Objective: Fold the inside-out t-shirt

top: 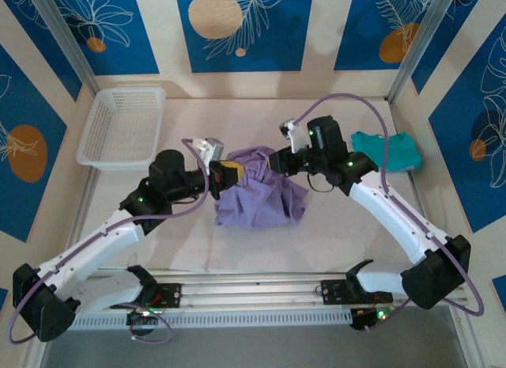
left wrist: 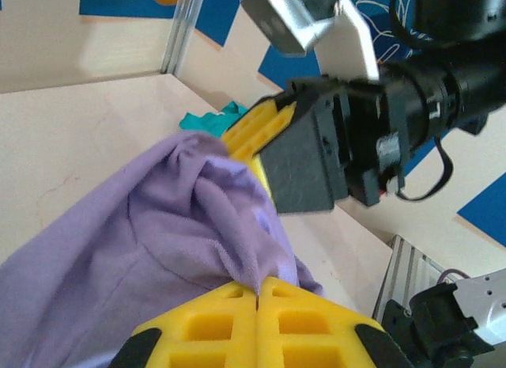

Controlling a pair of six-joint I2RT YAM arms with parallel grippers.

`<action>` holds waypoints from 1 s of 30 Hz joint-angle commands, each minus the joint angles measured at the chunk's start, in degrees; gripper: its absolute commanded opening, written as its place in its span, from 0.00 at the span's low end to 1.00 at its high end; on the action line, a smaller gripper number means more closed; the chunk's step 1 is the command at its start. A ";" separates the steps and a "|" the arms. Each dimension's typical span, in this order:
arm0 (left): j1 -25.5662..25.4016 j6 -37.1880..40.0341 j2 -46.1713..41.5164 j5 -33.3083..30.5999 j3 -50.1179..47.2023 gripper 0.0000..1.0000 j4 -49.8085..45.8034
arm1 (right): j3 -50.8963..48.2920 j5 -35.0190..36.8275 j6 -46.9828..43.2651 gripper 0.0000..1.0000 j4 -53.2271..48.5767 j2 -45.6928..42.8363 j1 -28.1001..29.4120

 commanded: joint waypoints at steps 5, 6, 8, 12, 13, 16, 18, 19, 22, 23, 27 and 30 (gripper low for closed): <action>0.23 0.08 -0.73 1.38 -0.23 0.00 2.56 | -6.99 10.97 -2.93 0.37 0.97 -12.68 6.33; 0.26 0.16 -0.75 1.34 -0.22 0.00 2.55 | -7.77 9.00 -2.82 0.39 1.88 -13.64 6.68; 0.24 0.29 -0.75 1.35 -0.15 0.00 2.55 | -8.88 3.59 -1.40 0.41 3.90 -14.33 6.97; 0.22 0.51 -0.75 1.22 -0.14 0.00 2.57 | -9.46 -2.02 0.37 0.43 7.18 -13.20 8.12; 0.20 0.51 -0.65 1.22 -0.06 0.00 2.60 | -9.62 -2.08 0.66 0.43 8.03 -12.93 8.39; 0.23 0.60 -0.58 1.28 -0.13 0.00 2.50 | -9.10 -3.48 1.67 0.41 9.81 -11.21 8.49; 0.20 0.84 -0.66 1.18 -0.18 0.00 2.46 | -8.04 -3.66 2.21 0.38 9.98 -9.57 8.53; 0.27 0.86 -0.62 1.17 -0.21 0.00 2.46 | -7.57 -3.83 2.33 0.36 10.18 -8.88 8.53; 0.22 1.10 -0.69 0.84 -0.40 0.00 2.39 | -6.63 -3.20 2.64 0.17 10.24 -7.71 8.59; 0.24 1.13 -0.80 0.52 -0.38 0.00 2.21 | -6.29 -2.73 2.40 0.11 9.62 -7.70 8.51; 0.37 1.56 -1.86 -1.83 -0.45 0.00 1.01 | -5.62 -4.20 1.87 0.00 7.65 -10.36 6.06; 1.41 2.26 -3.55 -4.06 -1.06 0.00 0.04 | -6.88 -13.96 4.99 0.00 11.36 -14.31 0.61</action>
